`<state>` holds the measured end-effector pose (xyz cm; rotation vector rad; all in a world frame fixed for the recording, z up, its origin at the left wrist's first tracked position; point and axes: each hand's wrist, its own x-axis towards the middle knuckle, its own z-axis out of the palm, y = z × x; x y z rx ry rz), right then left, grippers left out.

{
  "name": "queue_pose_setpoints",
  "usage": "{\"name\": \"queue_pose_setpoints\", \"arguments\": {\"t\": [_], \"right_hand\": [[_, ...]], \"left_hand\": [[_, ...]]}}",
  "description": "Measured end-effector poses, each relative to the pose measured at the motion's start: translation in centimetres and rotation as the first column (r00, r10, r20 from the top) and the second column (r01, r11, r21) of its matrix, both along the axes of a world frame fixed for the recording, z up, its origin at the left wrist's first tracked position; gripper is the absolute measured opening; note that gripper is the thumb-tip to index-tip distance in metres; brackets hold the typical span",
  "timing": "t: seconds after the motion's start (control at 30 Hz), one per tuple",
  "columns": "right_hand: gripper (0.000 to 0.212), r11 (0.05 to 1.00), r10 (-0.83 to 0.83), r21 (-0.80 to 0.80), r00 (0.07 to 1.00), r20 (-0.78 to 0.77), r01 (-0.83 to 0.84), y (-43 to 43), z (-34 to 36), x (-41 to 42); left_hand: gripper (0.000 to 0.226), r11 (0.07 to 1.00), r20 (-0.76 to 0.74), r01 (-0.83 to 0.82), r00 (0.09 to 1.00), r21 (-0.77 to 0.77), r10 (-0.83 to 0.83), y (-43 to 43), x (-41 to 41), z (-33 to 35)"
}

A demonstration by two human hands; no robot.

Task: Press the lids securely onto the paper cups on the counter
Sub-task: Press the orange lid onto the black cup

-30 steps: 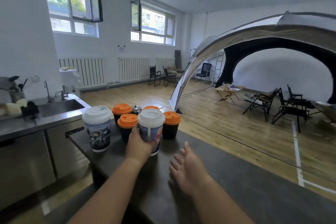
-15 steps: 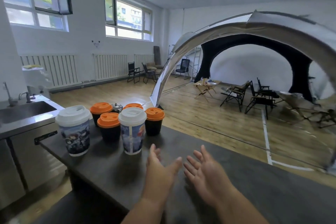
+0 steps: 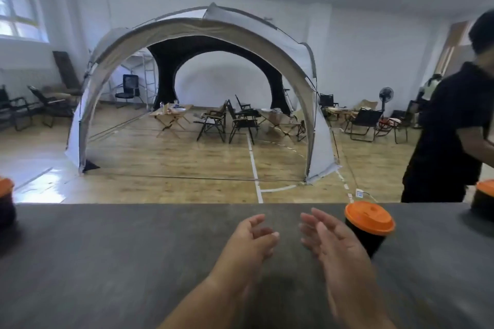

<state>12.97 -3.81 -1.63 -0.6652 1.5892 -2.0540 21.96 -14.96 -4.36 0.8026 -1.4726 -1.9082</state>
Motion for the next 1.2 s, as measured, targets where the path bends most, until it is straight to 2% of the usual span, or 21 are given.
{"name": "queue_pose_setpoints", "arguments": {"t": [0.07,0.13,0.23,0.3,0.4,0.5,0.57,0.67,0.73,0.8,0.9,1.03,1.1,1.2], "right_hand": [[0.028,0.977,-0.211,-0.025,0.958,-0.194,0.21,2.8,1.2,-2.6],[0.024,0.936,-0.338,-0.011,0.888,-0.312,0.352,4.9,1.7,-5.1],[0.042,0.89,-0.385,0.137,0.878,-0.283,0.435,5.4,0.9,-9.9],[0.053,0.906,-0.326,0.242,0.937,-0.125,0.347,4.8,0.4,-12.3],[0.072,0.954,-0.19,0.244,0.98,0.05,0.173,3.6,-0.8,-14.3],[0.086,0.976,-0.063,0.212,0.997,0.041,0.053,2.5,-1.5,-13.2],[0.088,0.971,0.037,0.235,0.999,0.003,-0.036,1.4,-1.5,-11.9],[0.077,0.933,0.201,0.3,0.979,0.023,-0.198,-0.5,-1.7,-10.0],[0.075,0.912,0.242,0.336,0.97,0.029,-0.237,-1.4,-1.9,-9.4],[0.072,0.903,0.245,0.355,0.969,0.034,-0.241,-2.0,-2.0,-9.1],[0.055,0.911,0.195,0.366,0.98,0.032,-0.193,-2.9,-1.6,-10.1],[0.03,0.9,0.152,0.394,0.981,0.118,-0.187,-4.8,-0.6,-12.8],[0.027,0.874,0.191,0.416,0.965,0.182,-0.251,-5.6,-0.6,-13.4],[0.025,0.856,0.225,0.433,0.958,0.178,-0.282,-6.2,-0.9,-13.6]], "left_hand": [[0.043,0.997,0.032,0.078,0.997,-0.027,-0.077,1.3,-3.0,0.6],[0.048,0.99,0.078,0.13,0.989,-0.063,-0.125,2.6,-5.8,1.0],[0.07,0.973,0.166,0.188,0.972,-0.138,-0.164,4.0,-9.6,1.3],[0.076,0.96,0.209,0.225,0.96,-0.169,-0.188,4.8,-11.9,1.4],[0.084,0.934,0.262,0.294,0.935,-0.203,-0.238,6.0,-13.8,1.8],[0.093,0.932,0.254,0.263,0.946,-0.249,-0.2,6.2,-13.7,2.1],[0.073,0.932,0.228,0.171,0.969,-0.318,-0.1,5.2,-12.4,2.3],[0.064,0.922,0.185,0.018,0.981,-0.386,0.058,2.7,-9.7,1.6],[0.059,0.905,0.209,-0.007,0.972,-0.424,0.106,1.8,-8.5,1.0],[0.06,0.896,0.243,0.004,0.963,-0.445,0.116,1.3,-8.0,0.3],[0.064,0.875,0.241,0.011,0.963,-0.483,0.121,0.7,-7.8,-0.7],[0.055,0.859,0.22,0.002,0.967,-0.512,0.129,0.5,-7.8,-1.2],[0.052,0.851,0.212,0.001,0.969,-0.525,0.13,0.4,-7.7,-1.2],[0.051,0.848,0.205,0.0,0.97,-0.53,0.128,0.1,-7.8,-1.3]]}}
